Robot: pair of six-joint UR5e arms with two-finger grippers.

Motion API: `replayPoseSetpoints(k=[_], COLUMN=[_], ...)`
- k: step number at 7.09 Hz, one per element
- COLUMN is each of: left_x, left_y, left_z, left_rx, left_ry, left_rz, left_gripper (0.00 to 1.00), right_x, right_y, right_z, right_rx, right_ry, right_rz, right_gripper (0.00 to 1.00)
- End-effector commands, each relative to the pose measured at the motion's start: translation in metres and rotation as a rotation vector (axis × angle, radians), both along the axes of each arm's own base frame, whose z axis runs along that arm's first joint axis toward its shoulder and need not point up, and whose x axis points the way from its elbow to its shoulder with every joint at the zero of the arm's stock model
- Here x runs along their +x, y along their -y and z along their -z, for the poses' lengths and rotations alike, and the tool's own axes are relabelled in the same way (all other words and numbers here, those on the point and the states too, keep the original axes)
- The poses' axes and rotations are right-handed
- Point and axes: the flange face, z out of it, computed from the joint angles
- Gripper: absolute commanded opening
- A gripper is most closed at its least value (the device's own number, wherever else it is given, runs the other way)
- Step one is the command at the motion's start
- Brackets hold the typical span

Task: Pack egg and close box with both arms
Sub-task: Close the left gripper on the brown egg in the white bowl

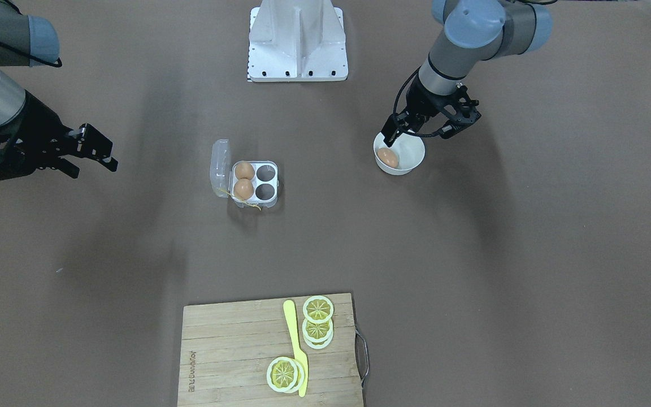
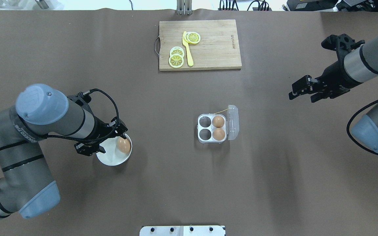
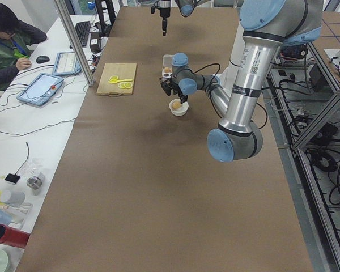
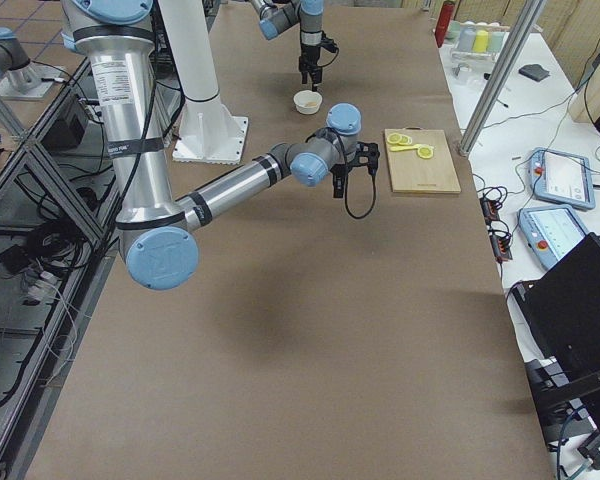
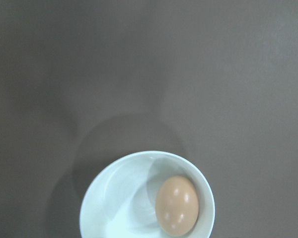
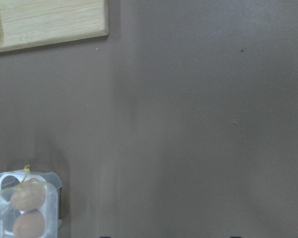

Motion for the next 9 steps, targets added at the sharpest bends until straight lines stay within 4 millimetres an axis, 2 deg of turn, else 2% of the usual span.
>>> replayPoseSetpoints(k=[1,2,4,9], left_x=[0.023,0.032,0.034,0.041], left_y=[-0.007,-0.006,-0.005,0.000], left_z=[0.003,-0.005,-0.012,-0.025], left_rx=[-0.004,-0.001,0.002,0.006], left_ry=[0.011,0.033,0.049,0.071], left_rz=[0.001,0.011,0.013,0.004], left_gripper=[0.70,0.65,0.55,0.54], right_x=[-0.028,-0.029,-0.029,-0.030], right_y=[-0.012,-0.013,-0.013,-0.012], right_z=[0.011,0.012,0.014,0.015], right_rx=[0.005,0.008,0.011,0.013], right_ry=[0.056,0.058,0.062,0.062], right_rz=[0.014,0.018,0.017,0.016], right_gripper=[0.81,0.82,0.82,0.84])
